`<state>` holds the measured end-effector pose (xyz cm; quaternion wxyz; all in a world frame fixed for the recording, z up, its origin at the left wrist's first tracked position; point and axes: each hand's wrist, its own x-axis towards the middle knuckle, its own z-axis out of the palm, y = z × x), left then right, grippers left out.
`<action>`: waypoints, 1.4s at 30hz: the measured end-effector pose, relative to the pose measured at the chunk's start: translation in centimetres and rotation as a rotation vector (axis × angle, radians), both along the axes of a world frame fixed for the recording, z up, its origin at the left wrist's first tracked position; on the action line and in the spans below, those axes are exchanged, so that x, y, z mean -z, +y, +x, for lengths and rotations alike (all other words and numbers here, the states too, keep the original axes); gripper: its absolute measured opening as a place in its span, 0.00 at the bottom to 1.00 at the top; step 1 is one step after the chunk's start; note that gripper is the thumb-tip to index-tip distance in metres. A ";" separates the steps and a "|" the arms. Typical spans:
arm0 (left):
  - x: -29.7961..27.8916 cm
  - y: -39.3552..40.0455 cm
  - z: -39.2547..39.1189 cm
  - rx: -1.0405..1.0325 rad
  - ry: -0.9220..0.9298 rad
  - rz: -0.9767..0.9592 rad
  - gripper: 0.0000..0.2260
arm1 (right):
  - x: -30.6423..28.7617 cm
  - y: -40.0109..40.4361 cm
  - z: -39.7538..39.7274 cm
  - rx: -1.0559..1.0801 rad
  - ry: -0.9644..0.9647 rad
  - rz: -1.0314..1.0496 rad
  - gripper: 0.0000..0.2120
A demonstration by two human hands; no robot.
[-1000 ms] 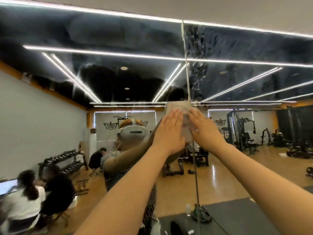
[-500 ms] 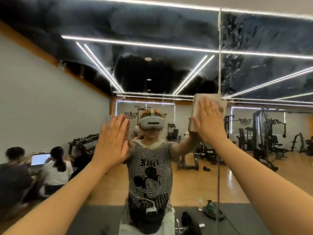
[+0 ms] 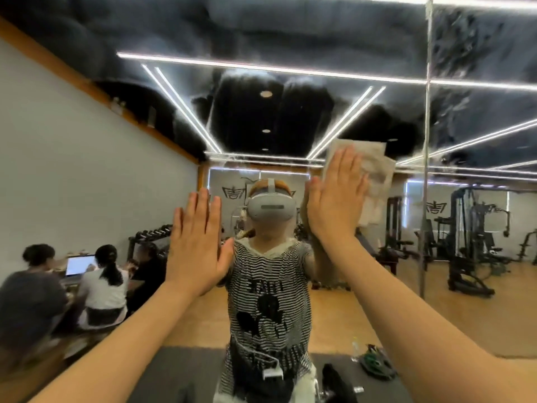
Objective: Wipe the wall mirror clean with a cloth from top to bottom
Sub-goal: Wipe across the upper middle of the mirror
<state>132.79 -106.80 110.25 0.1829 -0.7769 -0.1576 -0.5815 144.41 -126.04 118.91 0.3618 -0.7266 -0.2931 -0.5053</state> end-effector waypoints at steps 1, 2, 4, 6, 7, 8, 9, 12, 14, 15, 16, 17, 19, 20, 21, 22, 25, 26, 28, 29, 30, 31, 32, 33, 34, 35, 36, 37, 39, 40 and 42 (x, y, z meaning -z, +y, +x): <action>0.0 0.0 0.0 0.005 -0.001 -0.004 0.36 | -0.2 1.7 -1.4 -0.066 -0.030 -0.054 0.31; -0.1 0.0 0.0 0.007 -0.007 -0.006 0.35 | -0.4 3.5 -2.8 -0.135 -0.053 -0.118 0.30; -0.1 0.1 0.1 0.003 -0.012 -0.005 0.35 | -0.5 6.4 -5.2 -0.246 -0.072 -0.234 0.30; -0.1 0.1 0.0 0.003 -0.007 -0.012 0.35 | -0.3 7.4 -5.9 -0.276 -0.107 -0.272 0.28; -0.1 0.0 -0.1 0.004 -0.004 -0.016 0.35 | -0.3 7.2 -5.6 -0.252 -0.140 -0.287 0.28; -0.1 0.0 -0.2 0.003 0.000 -0.021 0.35 | -0.3 6.8 -5.1 -0.204 -0.184 -0.312 0.28; -0.1 -0.1 -0.2 -0.001 0.003 -0.025 0.35 | -0.2 6.2 -4.4 -0.151 -0.231 -0.349 0.28; -0.1 -0.2 -0.4 -0.008 0.004 -0.027 0.35 | -0.2 4.0 -2.3 -0.065 -0.290 -0.439 0.27; -0.2 -0.3 -0.5 -0.015 0.005 -0.020 0.35 | -0.3 2.1 -1.1 -0.031 -0.261 -0.430 0.27; -0.2 -0.2 -0.5 -0.021 0.005 -0.020 0.35 | -0.4 1.0 -0.3 -0.016 -0.243 -0.415 0.28; -0.2 -0.2 -0.5 -0.027 0.007 -0.020 0.35 | -0.4 -0.1 0.5 0.000 -0.225 -0.399 0.29; -0.2 -0.2 -0.6 -0.031 0.008 -0.020 0.35 | -0.5 -1.5 1.4 0.023 -0.204 -0.387 0.29; -0.2 -0.2 -0.6 -0.028 0.002 -0.019 0.35 | -0.6 -4.3 3.5 0.091 -0.171 -0.365 0.30; -0.2 -0.3 -0.5 -0.025 -0.002 -0.017 0.35 | -0.5 -5.7 4.5 0.125 -0.162 -0.353 0.29; -0.2 -0.3 -0.5 -0.023 -0.007 -0.013 0.35 | -0.4 -6.9 5.4 0.147 -0.155 -0.341 0.29; -0.3 -0.4 -0.5 -0.022 -0.010 -0.012 0.35 | -0.3 -7.9 6.0 0.157 -0.149 -0.332 0.29; -0.3 -0.4 -0.5 -0.024 -0.002 -0.018 0.35 | -0.2 -9.1 6.9 0.133 -0.165 -0.317 0.29; -0.3 -0.3 -0.5 -0.031 0.003 -0.017 0.35 | -0.3 -9.1 6.9 0.110 -0.173 -0.298 0.29; -0.3 -0.2 -0.5 -0.042 0.004 -0.014 0.35 | -0.5 -8.7 7.0 0.056 -0.181 -0.223 0.28; -0.3 -0.2 -0.4 -0.045 0.000 -0.011 0.35 | -0.7 -8.5 7.0 0.041 -0.181 -0.177 0.28; -0.2 -0.1 -0.3 -0.046 -0.008 -0.008 0.35 | -0.8 -8.2 7.0 0.045 -0.180 -0.138 0.28; -0.1 0.0 -0.3 -0.044 -0.017 -0.004 0.35 | -0.9 -7.9 7.0 0.068 -0.183 -0.109 0.28; -0.1 0.0 -0.2 -0.041 -0.025 0.002 0.35 | -1.0 -7.6 6.9 0.100 -0.192 -0.088 0.28; -0.1 0.1 -0.1 -0.036 -0.030 0.009 0.35 | -1.0 -7.3 6.7 0.127 -0.201 -0.074 0.29; -0.1 0.1 -0.1 -0.030 -0.033 0.015 0.35 | -0.9 -7.1 6.6 0.144 -0.204 -0.065 0.30; 0.0 0.2 -0.1 -0.022 -0.035 0.019 0.35 | -0.9 -6.8 6.4 0.151 -0.198 -0.060 0.30; 0.0 0.2 -0.1 -0.013 -0.038 0.020 0.35 | -0.8 -6.6 6.2 0.154 -0.187 -0.059 0.30; 0.1 0.2 -0.1 -0.004 -0.039 0.021 0.35 | -0.7 -6.3 6.0 0.160 -0.172 -0.060 0.30; 0.1 0.1 -0.1 0.009 -0.040 0.021 0.35 | -0.5 -5.6 5.6 0.188 -0.134 -0.057 0.31; 0.1 0.1 -0.1 0.014 -0.039 0.020 0.35 | -0.4 -5.2 5.4 0.203 -0.119 -0.049 0.32; 0.2 0.2 -0.1 0.010 -0.033 0.022 0.35 | -0.4 -4.2 4.5 0.217 -0.102 -0.026 0.33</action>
